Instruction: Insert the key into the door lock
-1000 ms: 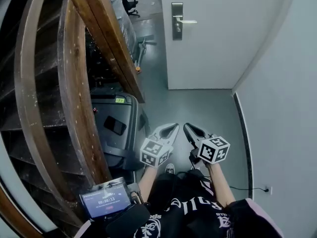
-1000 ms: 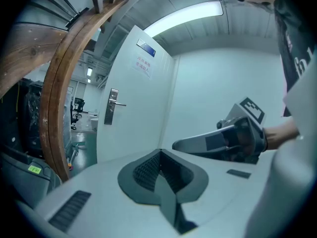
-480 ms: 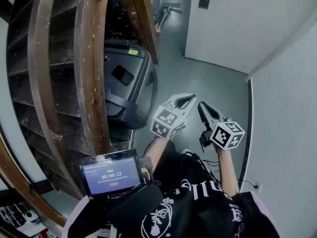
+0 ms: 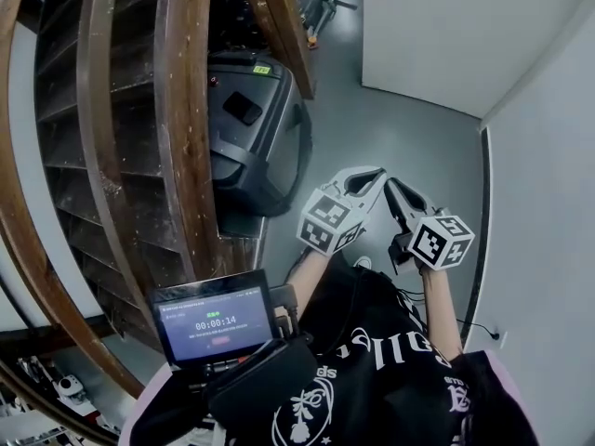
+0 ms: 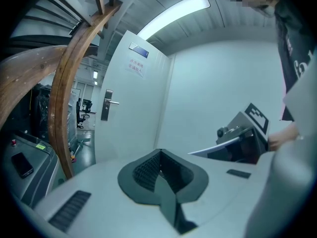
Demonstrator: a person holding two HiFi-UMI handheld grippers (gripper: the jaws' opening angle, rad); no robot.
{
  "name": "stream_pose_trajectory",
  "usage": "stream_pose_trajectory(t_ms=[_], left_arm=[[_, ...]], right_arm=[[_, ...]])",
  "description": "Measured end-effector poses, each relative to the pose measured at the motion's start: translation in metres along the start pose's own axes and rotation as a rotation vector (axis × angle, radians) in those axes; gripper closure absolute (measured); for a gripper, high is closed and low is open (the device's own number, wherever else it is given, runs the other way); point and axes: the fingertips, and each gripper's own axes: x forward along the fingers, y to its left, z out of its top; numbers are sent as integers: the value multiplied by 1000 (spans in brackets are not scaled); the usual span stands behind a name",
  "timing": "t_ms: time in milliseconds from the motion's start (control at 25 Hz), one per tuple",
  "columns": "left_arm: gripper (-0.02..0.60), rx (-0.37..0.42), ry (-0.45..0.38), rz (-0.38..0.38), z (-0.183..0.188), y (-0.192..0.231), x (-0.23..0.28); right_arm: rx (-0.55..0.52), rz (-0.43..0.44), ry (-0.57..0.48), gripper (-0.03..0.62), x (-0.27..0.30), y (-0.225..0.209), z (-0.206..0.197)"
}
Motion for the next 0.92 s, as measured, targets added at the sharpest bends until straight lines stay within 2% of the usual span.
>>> stream_pose_trajectory(t_ms=[360, 920], left_arm=[[577, 16, -15, 16, -4, -25, -12], [577, 21, -18, 48, -1, -35, -6]], right_arm=[[-10, 0, -25, 556, -27, 2, -11], [4, 5, -30, 556, -47, -14, -8]])
